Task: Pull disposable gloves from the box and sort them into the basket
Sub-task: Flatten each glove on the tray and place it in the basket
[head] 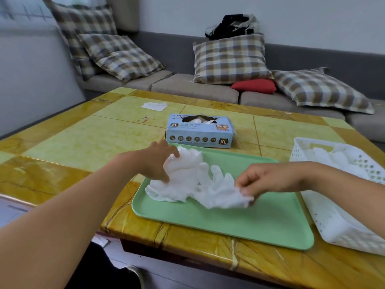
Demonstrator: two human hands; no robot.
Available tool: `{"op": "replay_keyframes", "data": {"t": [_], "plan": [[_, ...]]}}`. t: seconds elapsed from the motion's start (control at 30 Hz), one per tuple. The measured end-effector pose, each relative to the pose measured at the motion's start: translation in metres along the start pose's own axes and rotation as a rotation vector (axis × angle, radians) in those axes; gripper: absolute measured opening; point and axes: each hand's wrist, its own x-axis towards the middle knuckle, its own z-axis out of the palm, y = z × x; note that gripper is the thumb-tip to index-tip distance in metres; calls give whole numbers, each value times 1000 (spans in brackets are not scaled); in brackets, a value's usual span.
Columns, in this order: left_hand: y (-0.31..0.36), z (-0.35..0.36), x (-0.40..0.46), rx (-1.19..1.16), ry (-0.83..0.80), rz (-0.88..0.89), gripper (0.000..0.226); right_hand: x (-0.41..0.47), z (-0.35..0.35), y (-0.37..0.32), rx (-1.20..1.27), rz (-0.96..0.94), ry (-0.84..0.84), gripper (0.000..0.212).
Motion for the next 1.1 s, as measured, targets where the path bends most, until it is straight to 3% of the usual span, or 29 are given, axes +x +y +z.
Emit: {"op": "replay_keyframes", "data": {"t": [0.07,0.13,0.2,0.3,0.37,0.43,0.5,0.63,0.7,0.8,0.87,0.93,1.0,1.1], "plan": [[13,-9,-9,-41,46,64,112,-7,-7,-2,372,-76,187,25],[39,-18,-23,-307,29,207,123,-9,-12,-6,688,-144,287,45],[66,-19,-31,-675,-2,353,105,-8,-11,-13,832,-187,286,47],[96,-23,-31,-1117,73,344,52,-9,-10,-22,939,-172,316,36],[107,-29,-29,-1337,82,310,38,-16,-12,-19,957,-168,297,51],[112,-32,-25,-1450,77,265,33,-23,-12,-14,921,-195,239,80],[115,-31,-21,-1487,49,195,31,-25,-8,-10,872,-192,275,77],[115,-28,-11,-1389,-13,50,22,-21,-6,-2,840,-9,517,28],[116,-27,-2,-1271,46,-13,15,-18,-8,-1,825,68,594,10],[121,-36,13,-1290,359,56,4,-17,-21,-5,790,-75,843,9],[125,-53,18,-1359,605,210,5,-26,-34,-14,616,-298,1064,4],[127,-68,16,-1329,720,349,6,-40,-40,-20,421,-441,1183,15],[126,-69,15,-1225,730,410,11,-47,-37,-15,287,-441,1210,18],[116,-46,14,-988,588,386,15,-41,-22,8,114,-272,1033,10]]}}
